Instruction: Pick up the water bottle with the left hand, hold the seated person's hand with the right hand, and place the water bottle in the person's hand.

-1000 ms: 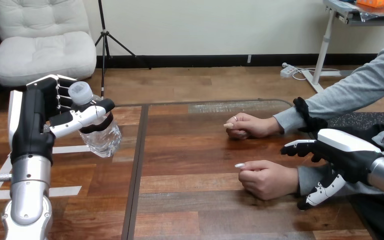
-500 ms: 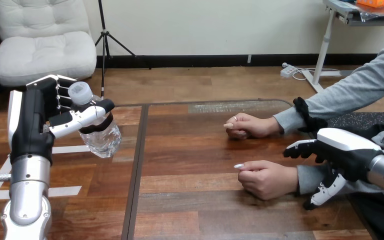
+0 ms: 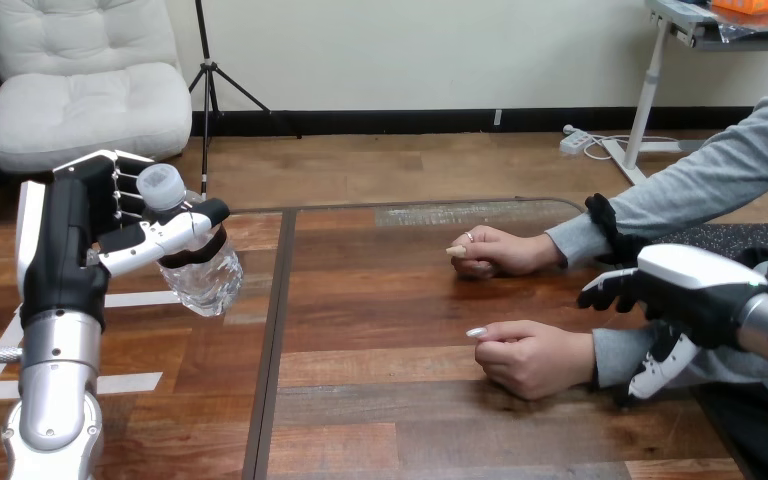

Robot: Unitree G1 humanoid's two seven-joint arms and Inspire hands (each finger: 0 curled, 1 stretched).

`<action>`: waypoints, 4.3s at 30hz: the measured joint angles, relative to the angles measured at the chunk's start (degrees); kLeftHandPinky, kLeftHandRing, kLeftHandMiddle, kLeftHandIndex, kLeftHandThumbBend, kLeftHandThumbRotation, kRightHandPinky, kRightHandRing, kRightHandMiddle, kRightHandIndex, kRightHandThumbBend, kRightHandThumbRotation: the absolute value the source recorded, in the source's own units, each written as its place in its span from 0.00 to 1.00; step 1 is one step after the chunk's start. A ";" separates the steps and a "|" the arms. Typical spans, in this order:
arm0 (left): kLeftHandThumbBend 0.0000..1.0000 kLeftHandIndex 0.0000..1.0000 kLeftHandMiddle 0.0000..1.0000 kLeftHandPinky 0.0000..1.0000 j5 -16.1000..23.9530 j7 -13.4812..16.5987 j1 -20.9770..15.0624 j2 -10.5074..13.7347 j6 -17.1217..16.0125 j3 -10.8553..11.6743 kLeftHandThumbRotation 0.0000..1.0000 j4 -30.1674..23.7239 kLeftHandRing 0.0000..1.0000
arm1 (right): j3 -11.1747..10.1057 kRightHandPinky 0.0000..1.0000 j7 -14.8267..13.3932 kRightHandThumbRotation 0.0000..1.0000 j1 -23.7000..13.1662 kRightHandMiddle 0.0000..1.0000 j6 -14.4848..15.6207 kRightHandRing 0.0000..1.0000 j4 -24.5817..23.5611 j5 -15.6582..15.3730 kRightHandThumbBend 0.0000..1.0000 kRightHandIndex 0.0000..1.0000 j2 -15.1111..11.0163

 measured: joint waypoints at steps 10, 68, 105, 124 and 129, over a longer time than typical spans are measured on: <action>0.75 0.39 0.40 0.33 -0.41 -0.24 0.09 0.00 0.00 0.00 0.00 0.00 0.37 | 1.18 0.59 0.00 0.18 -1.28 0.78 0.94 0.73 0.06 -0.38 1.00 0.77 -0.25; 0.75 0.40 0.40 0.32 -0.89 -0.93 1.77 0.00 -0.01 0.08 0.00 -0.15 0.37 | 4.40 0.56 1.49 0.22 -2.86 0.70 1.98 0.67 2.05 -0.74 1.00 0.70 -0.14; 0.75 0.40 0.40 0.32 -1.94 -1.10 1.79 0.00 -0.05 0.12 0.00 -0.34 0.37 | 7.18 0.46 -5.09 0.11 -2.58 0.55 1.06 0.50 2.15 -1.31 1.00 0.56 3.77; 0.76 0.40 0.40 0.32 -1.79 -1.00 1.96 0.00 -0.05 0.32 0.00 -0.50 0.37 | 7.30 0.33 -9.96 0.01 -2.05 0.44 1.19 0.37 2.16 -1.17 0.98 0.45 4.46; 0.76 0.40 0.40 0.32 -1.82 -1.00 2.08 0.00 -0.05 0.32 0.00 -0.75 0.37 | 7.30 0.30 -10.45 0.00 -2.03 0.42 1.41 0.35 2.15 -1.14 0.96 0.43 4.79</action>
